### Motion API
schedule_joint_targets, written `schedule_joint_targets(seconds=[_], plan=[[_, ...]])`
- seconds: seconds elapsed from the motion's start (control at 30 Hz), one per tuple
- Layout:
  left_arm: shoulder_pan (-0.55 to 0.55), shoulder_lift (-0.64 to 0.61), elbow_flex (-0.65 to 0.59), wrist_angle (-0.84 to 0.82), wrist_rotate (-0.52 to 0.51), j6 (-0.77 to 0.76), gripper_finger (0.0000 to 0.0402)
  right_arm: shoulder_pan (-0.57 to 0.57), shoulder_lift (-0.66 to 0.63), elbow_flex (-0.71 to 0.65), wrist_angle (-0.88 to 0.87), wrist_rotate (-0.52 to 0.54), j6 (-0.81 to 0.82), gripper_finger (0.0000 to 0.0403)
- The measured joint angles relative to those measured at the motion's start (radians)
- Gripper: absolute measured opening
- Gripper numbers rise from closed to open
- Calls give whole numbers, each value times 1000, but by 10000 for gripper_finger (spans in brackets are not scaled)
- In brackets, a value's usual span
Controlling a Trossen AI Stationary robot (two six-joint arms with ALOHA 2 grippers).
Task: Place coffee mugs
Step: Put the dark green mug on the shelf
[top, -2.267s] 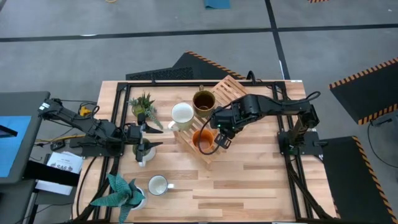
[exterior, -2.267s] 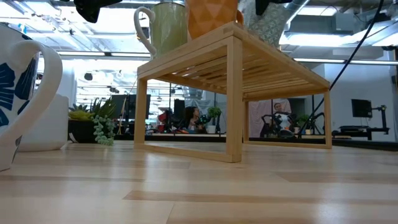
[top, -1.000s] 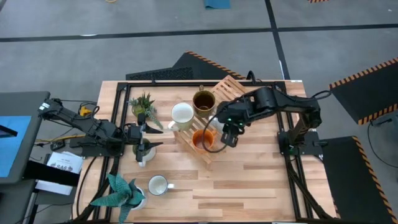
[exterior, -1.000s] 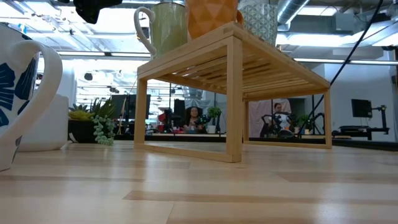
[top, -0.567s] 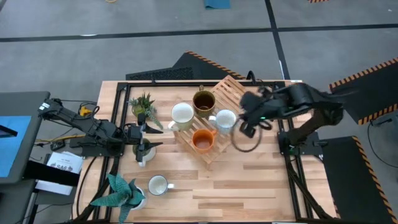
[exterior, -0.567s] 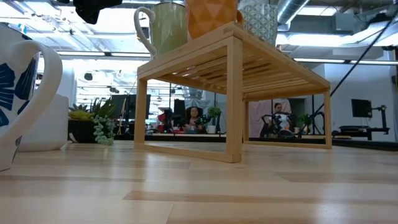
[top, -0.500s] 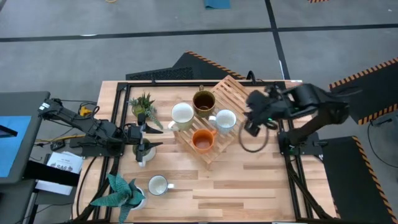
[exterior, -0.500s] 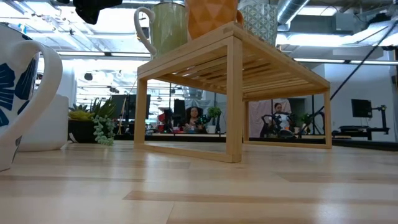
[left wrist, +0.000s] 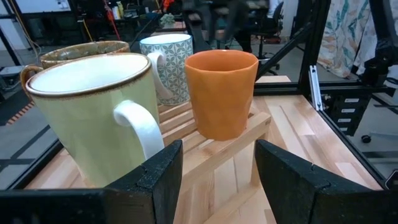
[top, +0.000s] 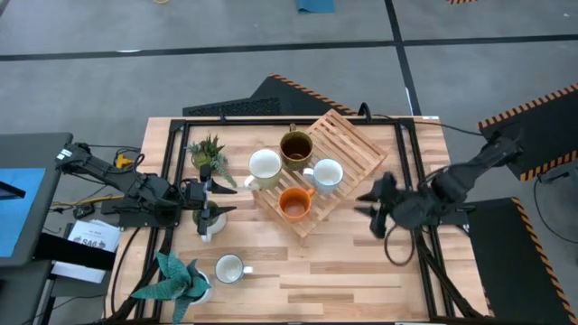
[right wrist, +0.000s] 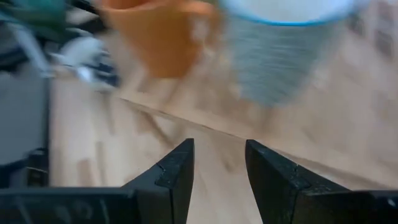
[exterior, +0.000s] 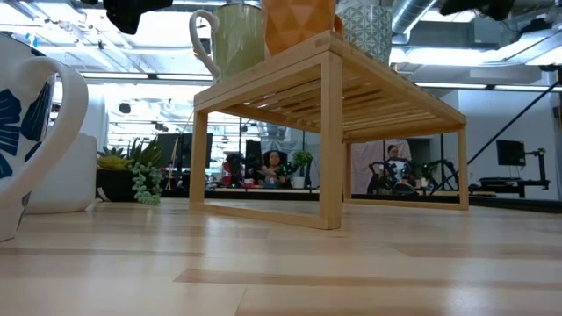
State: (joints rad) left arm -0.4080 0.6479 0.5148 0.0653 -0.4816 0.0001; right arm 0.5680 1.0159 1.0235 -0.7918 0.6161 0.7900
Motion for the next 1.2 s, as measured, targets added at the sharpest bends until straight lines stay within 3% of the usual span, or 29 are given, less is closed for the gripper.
schedule_joint_targets(seconds=[0.2, 0.43, 1.0, 1.1, 1.2], plan=[[0, 0, 0, 0, 0, 2, 187, 49, 49, -185, 533, 42, -295, 169], [0, 0, 0, 0, 0, 3, 187, 41, 171, -199, 805, 70, -559, 169], [0, 0, 0, -4, -1, 21, 187, 80, 200, -199, 849, 68, -607, 169], [0, 0, 0, -25, 62, 17, 187, 80, 199, -199, 849, 68, -607, 169], [0, 6, 0, -46, 213, -7, 187, 80, 199, -199, 849, 68, -607, 169]])
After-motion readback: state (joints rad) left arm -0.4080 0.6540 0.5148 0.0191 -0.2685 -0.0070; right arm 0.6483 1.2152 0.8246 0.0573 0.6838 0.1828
